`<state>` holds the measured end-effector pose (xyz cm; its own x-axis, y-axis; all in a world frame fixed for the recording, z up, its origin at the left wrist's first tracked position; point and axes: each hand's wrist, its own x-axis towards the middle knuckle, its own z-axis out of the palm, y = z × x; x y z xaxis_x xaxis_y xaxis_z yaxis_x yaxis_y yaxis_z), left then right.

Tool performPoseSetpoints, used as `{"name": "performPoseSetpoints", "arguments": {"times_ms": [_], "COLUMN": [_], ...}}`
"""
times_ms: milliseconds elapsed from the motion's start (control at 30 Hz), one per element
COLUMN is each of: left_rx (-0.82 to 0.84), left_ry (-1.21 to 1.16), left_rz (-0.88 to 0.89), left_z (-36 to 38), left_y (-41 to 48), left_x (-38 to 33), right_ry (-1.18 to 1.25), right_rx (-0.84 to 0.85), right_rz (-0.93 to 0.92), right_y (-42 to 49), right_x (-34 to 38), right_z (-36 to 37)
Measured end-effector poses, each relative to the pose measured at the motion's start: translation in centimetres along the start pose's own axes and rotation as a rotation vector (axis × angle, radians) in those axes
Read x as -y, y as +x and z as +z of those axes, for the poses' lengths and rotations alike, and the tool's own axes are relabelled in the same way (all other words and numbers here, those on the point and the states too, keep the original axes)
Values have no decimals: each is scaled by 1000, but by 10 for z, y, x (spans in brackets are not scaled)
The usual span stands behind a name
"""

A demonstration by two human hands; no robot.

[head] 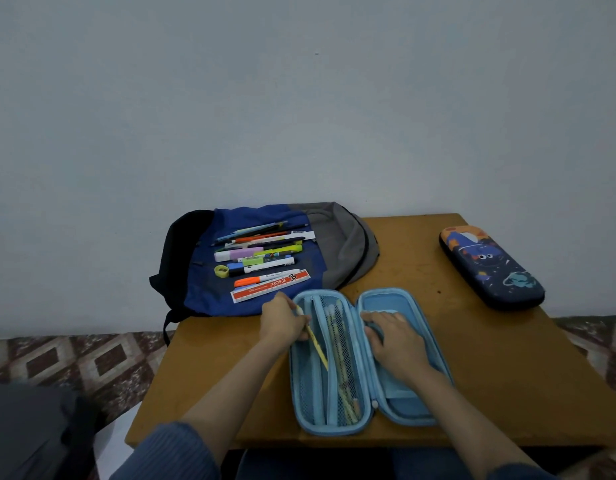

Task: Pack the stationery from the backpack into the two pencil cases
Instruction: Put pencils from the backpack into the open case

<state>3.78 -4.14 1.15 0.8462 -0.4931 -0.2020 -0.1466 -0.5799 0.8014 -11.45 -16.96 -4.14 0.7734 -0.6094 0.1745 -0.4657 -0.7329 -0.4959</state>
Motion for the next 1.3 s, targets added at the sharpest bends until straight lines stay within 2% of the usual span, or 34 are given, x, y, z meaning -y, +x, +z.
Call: {"name": "performPoseSetpoints", "arguments": {"times_ms": [233,367,433,533,700,800,867,1000,1100,1233,1300], "left_rx": [25,86,86,66,146,78,25,40,38,61,60], "left_ry": [28,236,262,304,340,352,330,244,125,-190,-202], "left_rz": [65,180,212,214,195,243,295,291,201,20,-5], "left_z": [-1,8,12,15,23,26,27,25,26,28,28], "left_y": [-11,-18,-24,-33,-40,-40,-42,-46,-47,-46,-43], "left_x": [3,3,1,0,0,1,2,4,5,7,7], "right_ry": [-2,-8,-9,-7,-14,-18,-22,-4,4,7,5], "right_rx": [3,11,10,9,14,16,13,2,-2,0,-1], "right_rz": [2,15,18,23,28,28,26,26,25,24,22], "right_y": [-1,-1,-1,-1,-1,-1,-1,-2,-2,-2,-3], "right_x": [1,1,1,2,2,3,3,3,2,1,1], "right_z": [-1,-2,-2,-1,-1,-2,-2,-1,-1,-1,0]}}
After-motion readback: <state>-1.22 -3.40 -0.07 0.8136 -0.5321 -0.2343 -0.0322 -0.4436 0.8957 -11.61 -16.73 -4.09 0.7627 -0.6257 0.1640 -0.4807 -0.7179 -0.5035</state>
